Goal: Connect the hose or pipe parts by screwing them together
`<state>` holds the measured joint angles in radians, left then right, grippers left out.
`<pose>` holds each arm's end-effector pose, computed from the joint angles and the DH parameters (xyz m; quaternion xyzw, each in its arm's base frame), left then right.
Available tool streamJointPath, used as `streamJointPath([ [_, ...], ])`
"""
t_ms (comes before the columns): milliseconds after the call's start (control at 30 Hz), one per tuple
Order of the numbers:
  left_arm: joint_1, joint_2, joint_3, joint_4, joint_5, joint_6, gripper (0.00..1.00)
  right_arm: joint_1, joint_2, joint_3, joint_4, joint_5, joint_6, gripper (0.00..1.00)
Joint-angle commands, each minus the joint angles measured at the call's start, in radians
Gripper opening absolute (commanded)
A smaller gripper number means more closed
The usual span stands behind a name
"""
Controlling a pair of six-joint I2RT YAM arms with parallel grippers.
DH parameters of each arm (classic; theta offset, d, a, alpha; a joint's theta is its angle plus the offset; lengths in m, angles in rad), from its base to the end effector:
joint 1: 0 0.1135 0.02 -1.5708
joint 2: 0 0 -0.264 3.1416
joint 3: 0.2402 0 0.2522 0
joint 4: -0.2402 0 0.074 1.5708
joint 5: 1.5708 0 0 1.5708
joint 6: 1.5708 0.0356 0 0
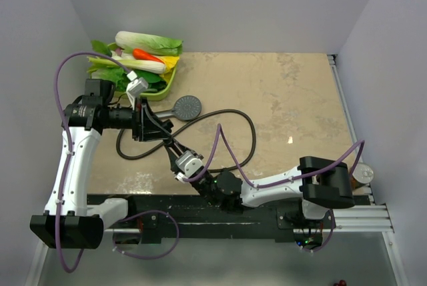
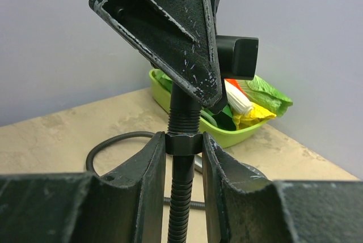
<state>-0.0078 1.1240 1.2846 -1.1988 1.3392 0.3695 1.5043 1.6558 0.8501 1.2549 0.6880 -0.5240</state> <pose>0.1796 -0.0361 0.3792 0.3023 0.7124 -0.5519 0.3107 0.0456 0.3445 0.2855 -0.2742 0.5070 0.2170 0.7878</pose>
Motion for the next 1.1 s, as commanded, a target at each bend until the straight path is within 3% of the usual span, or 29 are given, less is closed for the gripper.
streamJointPath([
  [0, -0.006, -0.029, 0.015, 0.038, 0.055, -0.049, 0.0, 0.002, -0.016, 0.06, 0.23, -0.042, 0.01, 0.0],
  [200, -0.006, -0.021, 0.015, 0.016, 0.054, -0.017, 0.0, 0.002, -0.053, 0.067, 0.192, -0.119, 0.021, 0.0],
  [400, -0.006, 0.023, 0.045, -0.116, 0.081, 0.106, 0.0, 0.002, -0.119, 0.05, 0.153, -0.22, 0.067, 0.0],
  [600, -0.006, 0.022, 0.053, -0.116, 0.1, 0.108, 0.0, -0.01, -0.156, 0.037, 0.173, -0.254, 0.122, 0.0],
  [1067, -0.004, -0.013, 0.081, -0.113, 0.103, 0.1, 0.0, -0.072, -0.192, -0.117, 0.439, -0.116, 0.303, 0.0],
])
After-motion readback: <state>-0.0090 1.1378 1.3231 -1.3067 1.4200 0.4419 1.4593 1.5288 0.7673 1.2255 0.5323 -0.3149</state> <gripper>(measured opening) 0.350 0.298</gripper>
